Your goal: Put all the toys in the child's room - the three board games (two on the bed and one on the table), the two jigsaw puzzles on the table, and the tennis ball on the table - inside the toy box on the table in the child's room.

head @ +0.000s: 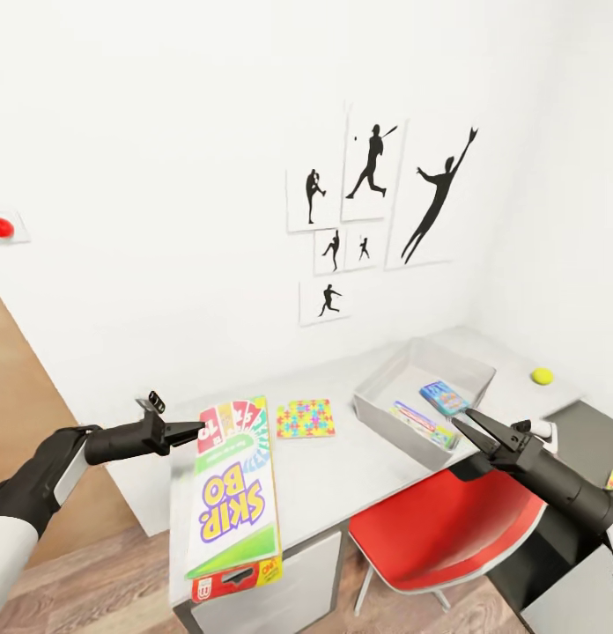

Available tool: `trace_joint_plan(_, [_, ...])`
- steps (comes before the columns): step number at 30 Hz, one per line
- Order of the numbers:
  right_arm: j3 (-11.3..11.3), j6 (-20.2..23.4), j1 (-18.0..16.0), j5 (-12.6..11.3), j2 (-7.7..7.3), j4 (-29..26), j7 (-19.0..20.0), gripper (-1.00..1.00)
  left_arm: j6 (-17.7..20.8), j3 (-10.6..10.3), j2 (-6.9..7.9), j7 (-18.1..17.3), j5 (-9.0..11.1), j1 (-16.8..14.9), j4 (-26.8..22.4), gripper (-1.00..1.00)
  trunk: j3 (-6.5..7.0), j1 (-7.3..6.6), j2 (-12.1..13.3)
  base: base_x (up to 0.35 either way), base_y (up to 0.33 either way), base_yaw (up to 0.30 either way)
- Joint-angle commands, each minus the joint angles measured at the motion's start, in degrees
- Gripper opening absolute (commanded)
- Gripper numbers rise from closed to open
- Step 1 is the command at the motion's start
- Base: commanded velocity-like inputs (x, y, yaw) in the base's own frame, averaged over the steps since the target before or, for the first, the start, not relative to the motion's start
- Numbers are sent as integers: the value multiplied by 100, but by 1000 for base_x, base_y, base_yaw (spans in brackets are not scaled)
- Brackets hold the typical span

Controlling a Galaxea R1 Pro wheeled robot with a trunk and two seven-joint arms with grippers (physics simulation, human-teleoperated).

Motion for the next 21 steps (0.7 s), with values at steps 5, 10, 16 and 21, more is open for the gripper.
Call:
trace_joint_plan(5, [-3, 22, -8, 13, 1, 9, 18, 100, 30, -3, 7, -33, 18, -2, -2, -100, -3, 4, -13, 0, -67, -281])
trace_joint_plan(10, [-9, 17, -8, 16, 1, 10, 24, 100, 21, 2, 7, -33, 17, -3, -2, -100, 8, 4, -13, 0, -259, -281])
trace_joint_plan(16, [-11, 17, -8, 13, 1, 10, 19, 100, 17, 0, 6, -33, 17, -2, -2, -100, 14, 4, -13, 0, -298, -144])
trace_joint_plan(21, [-12, 13, -8, 13, 1, 10, 18, 100, 17, 4, 6, -33, 17, -2, -2, -100, 14, 4, -13, 0, -302, -15])
